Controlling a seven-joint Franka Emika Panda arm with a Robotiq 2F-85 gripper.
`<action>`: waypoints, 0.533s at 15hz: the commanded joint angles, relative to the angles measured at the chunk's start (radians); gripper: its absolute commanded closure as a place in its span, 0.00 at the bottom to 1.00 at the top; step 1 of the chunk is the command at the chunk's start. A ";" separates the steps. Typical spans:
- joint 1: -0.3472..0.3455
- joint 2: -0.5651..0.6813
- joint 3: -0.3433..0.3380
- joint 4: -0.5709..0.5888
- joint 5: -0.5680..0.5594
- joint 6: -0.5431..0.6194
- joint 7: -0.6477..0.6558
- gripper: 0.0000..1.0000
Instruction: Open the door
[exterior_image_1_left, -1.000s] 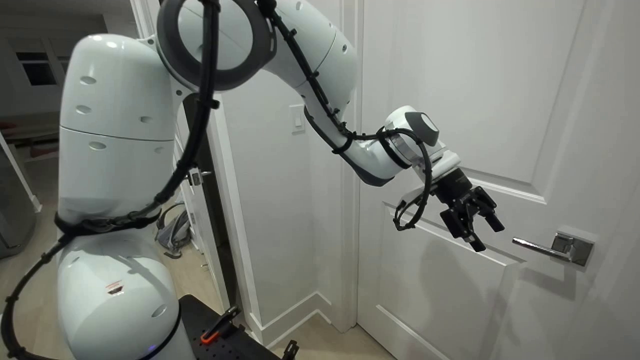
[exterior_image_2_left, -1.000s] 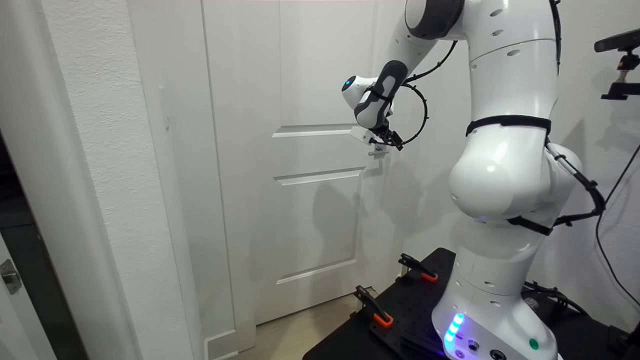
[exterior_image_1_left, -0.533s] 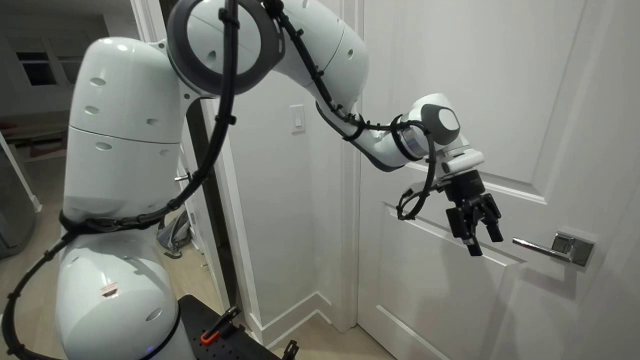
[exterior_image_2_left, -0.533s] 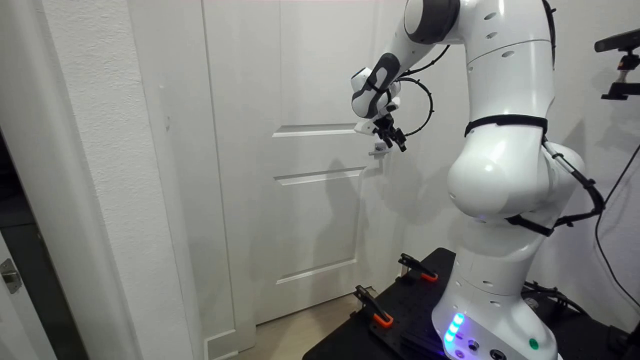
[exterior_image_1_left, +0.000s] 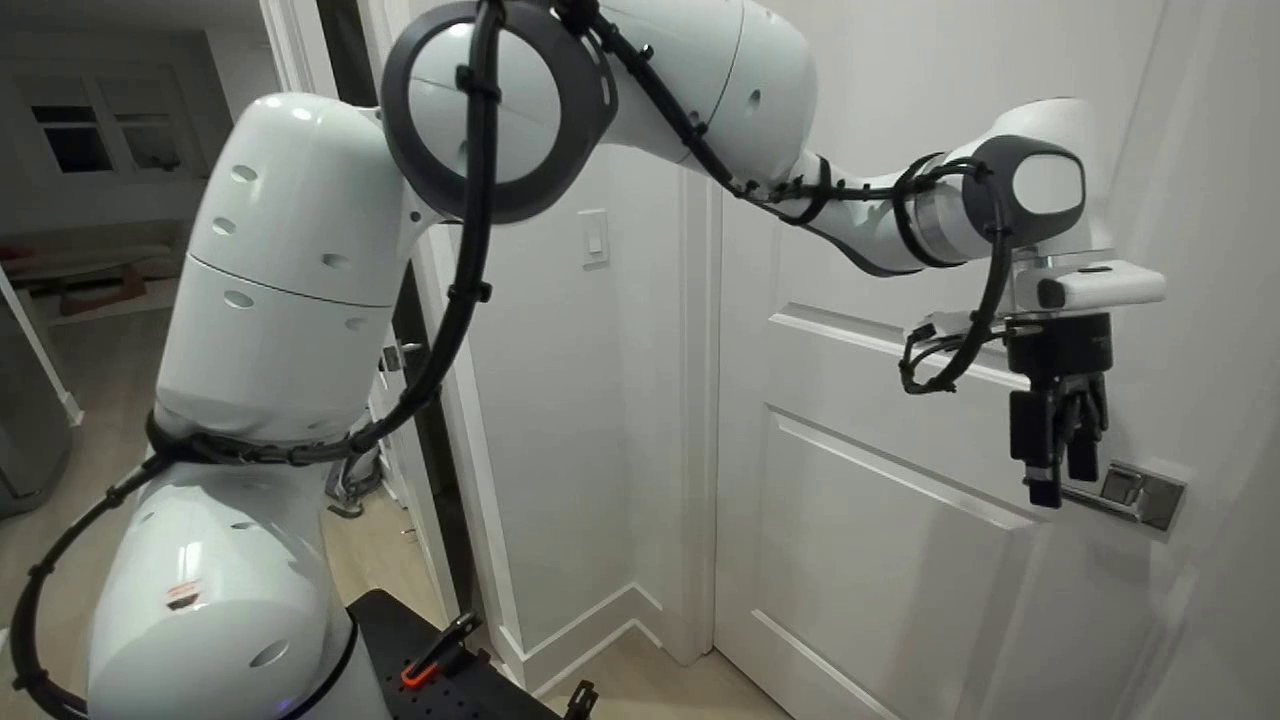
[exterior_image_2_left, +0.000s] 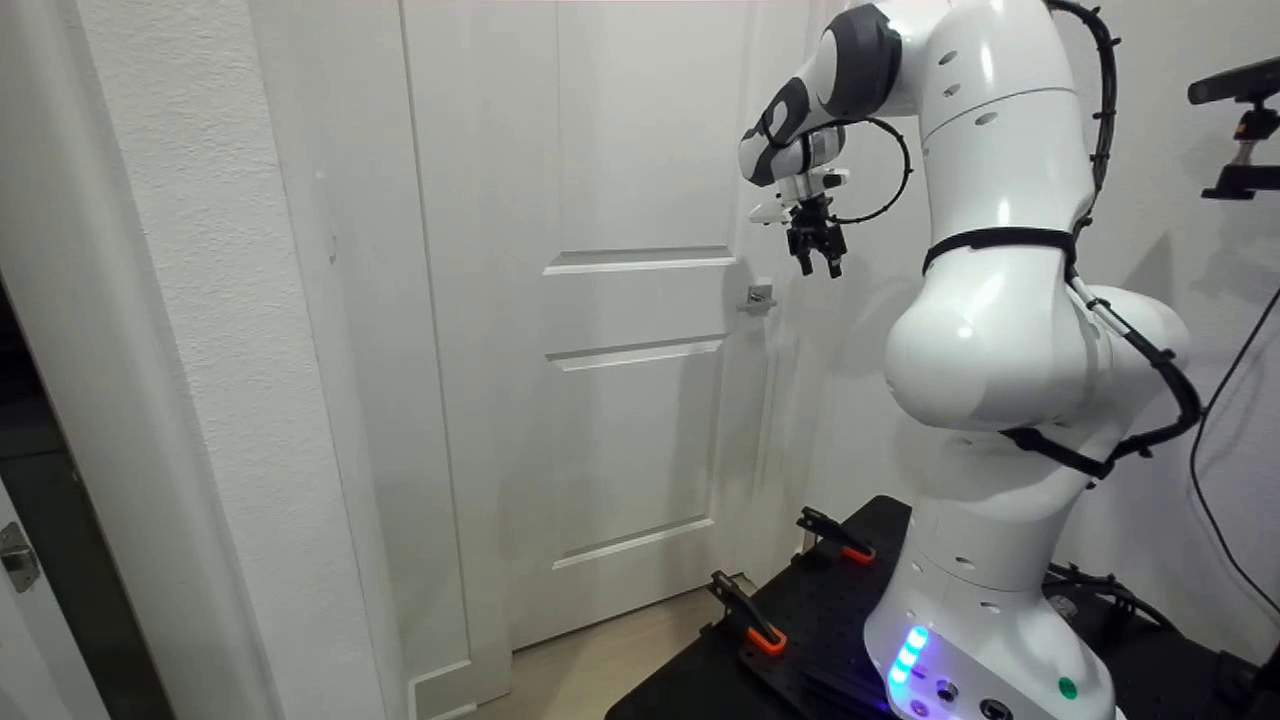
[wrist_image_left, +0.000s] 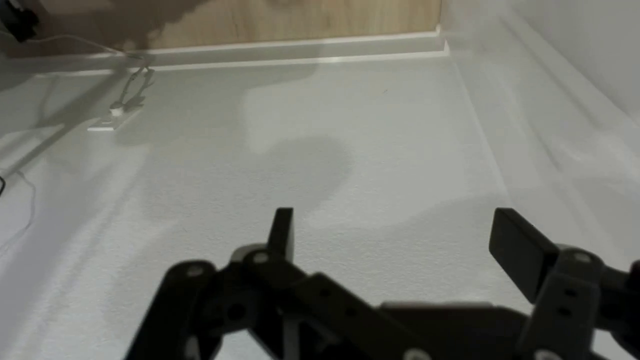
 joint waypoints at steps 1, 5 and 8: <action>-0.043 0.064 0.001 0.088 0.146 0.007 -0.060 0.00; -0.062 0.100 0.008 0.094 0.273 0.109 -0.061 0.00; -0.063 0.132 0.019 0.102 0.329 0.172 -0.094 0.00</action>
